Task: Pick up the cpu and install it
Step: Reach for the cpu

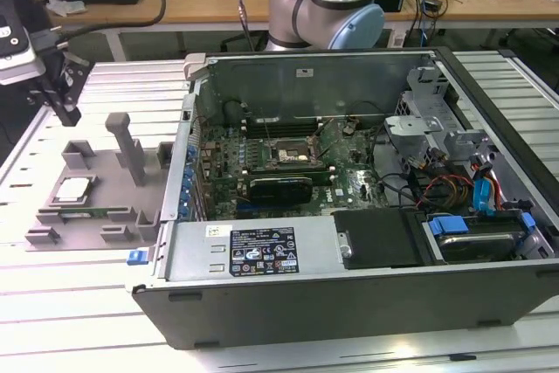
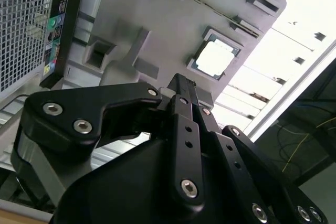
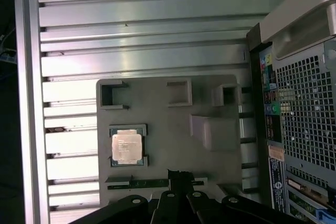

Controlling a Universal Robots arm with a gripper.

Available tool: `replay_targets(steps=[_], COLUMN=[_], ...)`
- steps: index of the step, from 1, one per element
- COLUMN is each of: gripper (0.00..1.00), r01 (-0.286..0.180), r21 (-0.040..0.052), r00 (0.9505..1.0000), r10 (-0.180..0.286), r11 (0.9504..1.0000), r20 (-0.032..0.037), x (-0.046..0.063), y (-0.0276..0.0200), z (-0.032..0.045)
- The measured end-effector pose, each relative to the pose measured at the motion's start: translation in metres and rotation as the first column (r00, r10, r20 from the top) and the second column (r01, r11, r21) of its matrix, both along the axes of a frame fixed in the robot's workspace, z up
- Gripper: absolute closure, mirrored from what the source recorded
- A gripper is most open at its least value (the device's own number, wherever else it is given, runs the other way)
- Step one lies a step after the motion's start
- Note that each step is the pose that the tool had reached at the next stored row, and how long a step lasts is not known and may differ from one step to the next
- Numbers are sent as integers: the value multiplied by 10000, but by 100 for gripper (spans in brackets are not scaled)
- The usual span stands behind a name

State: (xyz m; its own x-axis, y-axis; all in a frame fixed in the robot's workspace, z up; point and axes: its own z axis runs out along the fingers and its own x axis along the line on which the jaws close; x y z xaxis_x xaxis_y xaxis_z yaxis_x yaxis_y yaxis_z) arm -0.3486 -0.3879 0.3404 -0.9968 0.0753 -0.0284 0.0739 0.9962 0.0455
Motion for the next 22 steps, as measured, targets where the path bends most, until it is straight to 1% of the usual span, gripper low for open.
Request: replay_targets(steps=[2,9,15,16,18,22], gripper=[89,89,89,89,89,89], r01=[0,0,0,0,1,0], r21=[0,0,0,-1,4,21], r00=[10000,10000,10000,10000,10000,10000], r10=[0,0,0,0,-1,0], r11=[10000,10000,10000,10000,10000,10000], r20=[0,0,0,-1,0,0], x=[-28,-112,-148,-155,-170,-194], y=[1,8,18,28,58,100], z=[-56,-193,-285,-312,-333,-342])
